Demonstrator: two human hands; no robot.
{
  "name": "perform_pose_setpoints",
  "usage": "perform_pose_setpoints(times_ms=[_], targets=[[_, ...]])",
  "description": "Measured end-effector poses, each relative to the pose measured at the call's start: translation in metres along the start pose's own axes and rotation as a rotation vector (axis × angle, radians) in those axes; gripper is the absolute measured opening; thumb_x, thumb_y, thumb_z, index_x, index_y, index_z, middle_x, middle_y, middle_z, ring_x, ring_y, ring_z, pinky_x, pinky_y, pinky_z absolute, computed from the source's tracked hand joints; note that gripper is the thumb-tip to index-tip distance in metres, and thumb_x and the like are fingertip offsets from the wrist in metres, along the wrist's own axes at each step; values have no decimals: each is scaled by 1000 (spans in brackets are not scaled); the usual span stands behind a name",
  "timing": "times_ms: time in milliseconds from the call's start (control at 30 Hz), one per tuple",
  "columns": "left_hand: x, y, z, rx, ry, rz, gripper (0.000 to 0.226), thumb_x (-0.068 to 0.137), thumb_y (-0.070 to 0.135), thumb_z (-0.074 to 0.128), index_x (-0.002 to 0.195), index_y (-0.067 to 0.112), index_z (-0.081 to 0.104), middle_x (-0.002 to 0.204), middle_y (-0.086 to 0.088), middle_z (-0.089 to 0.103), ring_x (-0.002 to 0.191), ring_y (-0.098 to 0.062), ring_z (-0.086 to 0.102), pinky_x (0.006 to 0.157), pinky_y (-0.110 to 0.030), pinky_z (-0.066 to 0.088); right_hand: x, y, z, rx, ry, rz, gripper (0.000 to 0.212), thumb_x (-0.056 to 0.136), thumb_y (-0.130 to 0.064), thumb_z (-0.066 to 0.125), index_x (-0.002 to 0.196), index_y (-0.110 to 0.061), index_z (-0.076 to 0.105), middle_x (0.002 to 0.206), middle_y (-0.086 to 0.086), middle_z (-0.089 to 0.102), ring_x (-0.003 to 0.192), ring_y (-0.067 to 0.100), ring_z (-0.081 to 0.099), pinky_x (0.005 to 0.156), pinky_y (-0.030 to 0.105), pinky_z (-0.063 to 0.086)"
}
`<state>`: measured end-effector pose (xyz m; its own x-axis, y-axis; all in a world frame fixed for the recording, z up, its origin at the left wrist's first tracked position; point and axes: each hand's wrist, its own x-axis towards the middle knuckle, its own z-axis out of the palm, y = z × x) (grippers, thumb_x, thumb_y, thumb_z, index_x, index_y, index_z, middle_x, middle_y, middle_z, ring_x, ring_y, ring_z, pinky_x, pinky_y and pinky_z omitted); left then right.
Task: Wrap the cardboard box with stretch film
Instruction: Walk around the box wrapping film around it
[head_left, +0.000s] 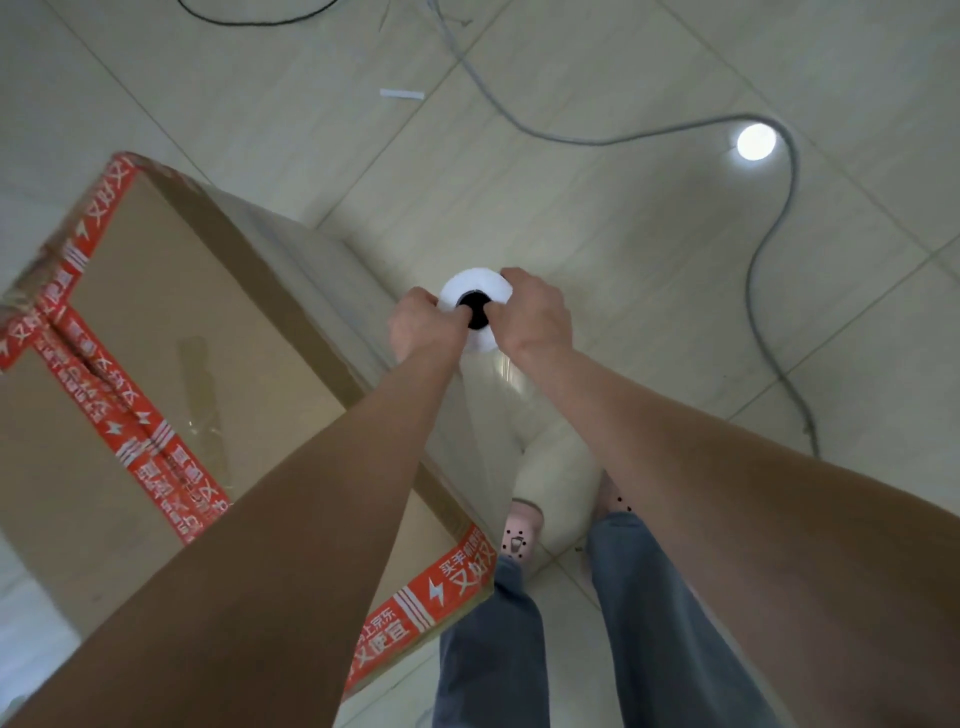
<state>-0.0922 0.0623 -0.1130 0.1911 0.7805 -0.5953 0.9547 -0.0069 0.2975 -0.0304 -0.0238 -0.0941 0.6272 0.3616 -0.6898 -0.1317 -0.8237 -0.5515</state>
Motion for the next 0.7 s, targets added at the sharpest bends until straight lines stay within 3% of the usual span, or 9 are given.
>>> perform_pose_setpoints(times_ms=[133, 200, 300, 700], targets=[[4, 4, -2, -139, -20, -103, 24, 78, 28, 68, 77, 12, 50, 79, -6, 60, 83, -31, 69, 75, -40, 58, 13, -15, 2, 41, -54, 65, 41, 93, -13, 47, 134, -13, 46, 129, 12, 55, 116, 30, 54, 87, 30, 41], [5, 5, -5, -1, -53, -64, 29, 81, 33, 66, 89, 8, 55, 90, -9, 64, 86, -30, 67, 72, -35, 55, 14, -15, 6, 18, -103, 76, 36, 94, -13, 44, 131, -11, 45, 126, 14, 55, 111, 32, 55, 81, 30, 39], [3, 9, -11, 230, -62, 43, 36, 88, 31, 61, 112, 5, 53, 109, -12, 62, 101, -30, 59, 69, -30, 40, 12, -14, 7, -18, -145, 67, 33, 97, -15, 43, 129, -10, 43, 124, 16, 55, 109, 34, 54, 80, 32, 39], [3, 23, -4, 428, -104, 115, 32, 91, 27, 55, 116, 6, 50, 119, -16, 57, 111, -33, 55, 72, -31, 35, 18, -15, -5, -87, -198, 83, 38, 95, -11, 45, 132, -6, 39, 129, 19, 52, 116, 36, 52, 88, 34, 42]])
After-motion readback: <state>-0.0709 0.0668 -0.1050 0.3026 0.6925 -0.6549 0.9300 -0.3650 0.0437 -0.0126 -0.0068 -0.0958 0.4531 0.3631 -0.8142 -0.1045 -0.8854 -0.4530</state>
